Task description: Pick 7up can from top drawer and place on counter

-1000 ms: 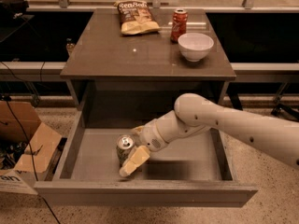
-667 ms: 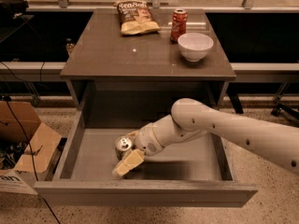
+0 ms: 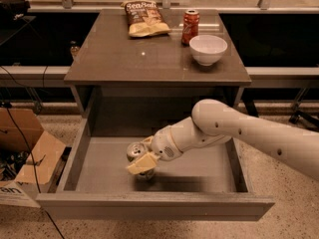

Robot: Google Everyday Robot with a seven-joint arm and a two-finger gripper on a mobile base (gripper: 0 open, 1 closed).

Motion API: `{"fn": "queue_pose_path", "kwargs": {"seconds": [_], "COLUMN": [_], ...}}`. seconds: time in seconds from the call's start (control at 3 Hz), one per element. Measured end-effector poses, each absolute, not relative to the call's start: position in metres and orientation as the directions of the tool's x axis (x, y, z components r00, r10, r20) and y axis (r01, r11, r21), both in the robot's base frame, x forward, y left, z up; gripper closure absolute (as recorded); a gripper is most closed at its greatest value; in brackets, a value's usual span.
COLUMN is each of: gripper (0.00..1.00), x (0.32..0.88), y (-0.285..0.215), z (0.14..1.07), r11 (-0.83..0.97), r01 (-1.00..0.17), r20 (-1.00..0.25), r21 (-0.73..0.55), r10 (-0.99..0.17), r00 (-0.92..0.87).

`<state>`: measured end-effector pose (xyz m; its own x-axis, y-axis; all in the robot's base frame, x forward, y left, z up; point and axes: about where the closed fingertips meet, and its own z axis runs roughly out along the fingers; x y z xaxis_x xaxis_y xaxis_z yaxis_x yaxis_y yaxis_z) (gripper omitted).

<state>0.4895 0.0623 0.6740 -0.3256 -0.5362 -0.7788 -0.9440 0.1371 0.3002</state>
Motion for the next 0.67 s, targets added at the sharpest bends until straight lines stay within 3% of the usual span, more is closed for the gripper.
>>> {"fn": "queue_pose_path", "kwargs": {"seconds": [0.33,0.67], "gripper": [0.96,1.00], "x": [0.508,0.544], "y": [0.035,-0.011], "z": [0.703,0.775], "r11": [0.195,0.250], "r01": [-0.947,-0.958], "r20": [-0.771,-0.782], "r21": [0.257,0.140], "r10": [-0.549,-0.565], "r00": [-0.322,-0.262]}}
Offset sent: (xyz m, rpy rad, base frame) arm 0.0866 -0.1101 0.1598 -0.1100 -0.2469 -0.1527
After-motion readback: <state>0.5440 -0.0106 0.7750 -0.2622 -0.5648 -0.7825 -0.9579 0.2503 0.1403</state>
